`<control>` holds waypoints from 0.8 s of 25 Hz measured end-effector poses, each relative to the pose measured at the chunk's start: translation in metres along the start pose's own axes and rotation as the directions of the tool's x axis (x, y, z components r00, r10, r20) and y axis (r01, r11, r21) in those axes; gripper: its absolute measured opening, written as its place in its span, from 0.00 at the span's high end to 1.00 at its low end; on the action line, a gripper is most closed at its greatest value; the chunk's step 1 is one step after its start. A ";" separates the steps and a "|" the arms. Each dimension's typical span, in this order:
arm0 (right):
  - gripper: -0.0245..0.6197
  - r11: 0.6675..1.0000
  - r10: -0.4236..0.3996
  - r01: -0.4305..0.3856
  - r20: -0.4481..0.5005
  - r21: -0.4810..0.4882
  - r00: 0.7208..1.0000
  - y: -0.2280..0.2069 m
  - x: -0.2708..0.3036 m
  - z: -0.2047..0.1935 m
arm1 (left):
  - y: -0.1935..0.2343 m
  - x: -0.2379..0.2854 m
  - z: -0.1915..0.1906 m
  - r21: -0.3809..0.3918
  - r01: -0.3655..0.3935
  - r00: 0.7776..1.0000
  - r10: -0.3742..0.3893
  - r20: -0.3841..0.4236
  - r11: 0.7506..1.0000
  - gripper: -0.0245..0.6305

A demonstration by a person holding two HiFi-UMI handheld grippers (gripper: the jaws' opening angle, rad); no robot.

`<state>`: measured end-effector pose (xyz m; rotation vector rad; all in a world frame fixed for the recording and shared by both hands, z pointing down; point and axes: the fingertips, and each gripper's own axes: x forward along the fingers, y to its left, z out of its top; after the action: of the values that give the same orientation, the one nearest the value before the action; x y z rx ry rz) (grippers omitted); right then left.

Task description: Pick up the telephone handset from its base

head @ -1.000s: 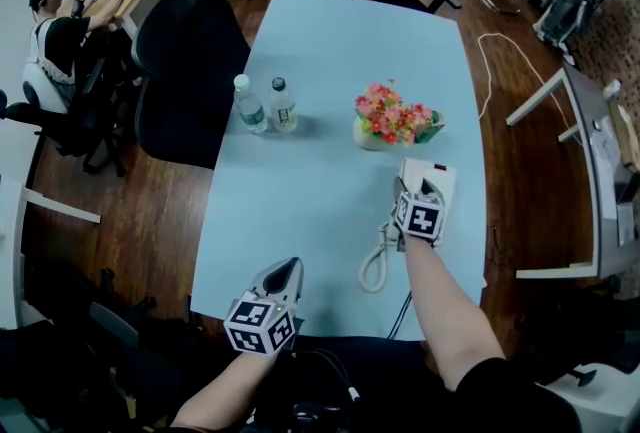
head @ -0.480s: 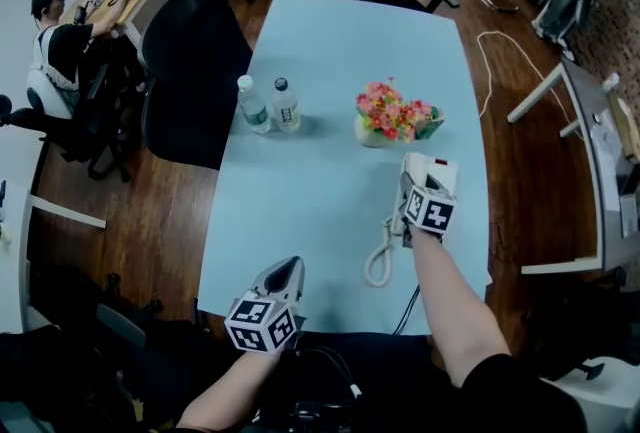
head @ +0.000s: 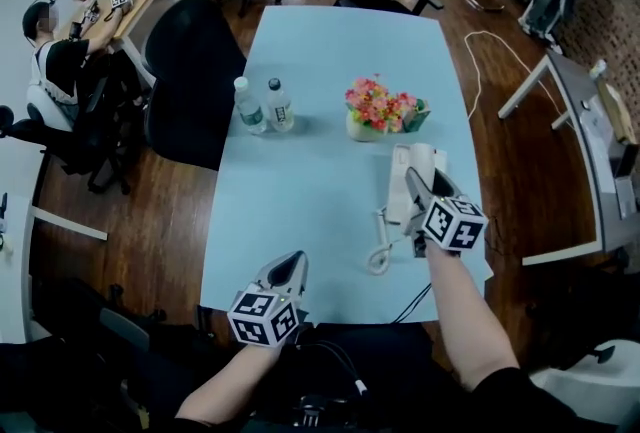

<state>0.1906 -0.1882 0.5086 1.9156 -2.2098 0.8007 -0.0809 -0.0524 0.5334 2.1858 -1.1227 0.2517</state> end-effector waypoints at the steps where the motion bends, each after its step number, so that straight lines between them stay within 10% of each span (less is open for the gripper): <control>1: 0.57 1.000 0.021 -0.021 0.016 0.002 1.000 0.006 -0.012 0.004 | -0.003 0.000 0.000 0.007 0.007 1.000 -0.007 0.000 1.000 0.97; 10: 0.57 0.987 0.163 -0.162 0.055 -0.020 0.985 0.043 -0.126 -0.008 | -0.025 -0.002 -0.006 0.047 0.058 0.998 -0.058 -0.005 0.997 0.97; 20: 0.57 0.988 0.147 -0.150 -0.074 -0.043 0.986 0.039 -0.182 -0.094 | -0.041 -0.005 -0.004 0.084 0.095 0.995 -0.095 -0.006 0.992 0.97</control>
<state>0.1663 0.0187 0.5014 1.6902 -2.3282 0.8136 -0.0511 -0.0295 0.5148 2.3059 -1.0203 0.2636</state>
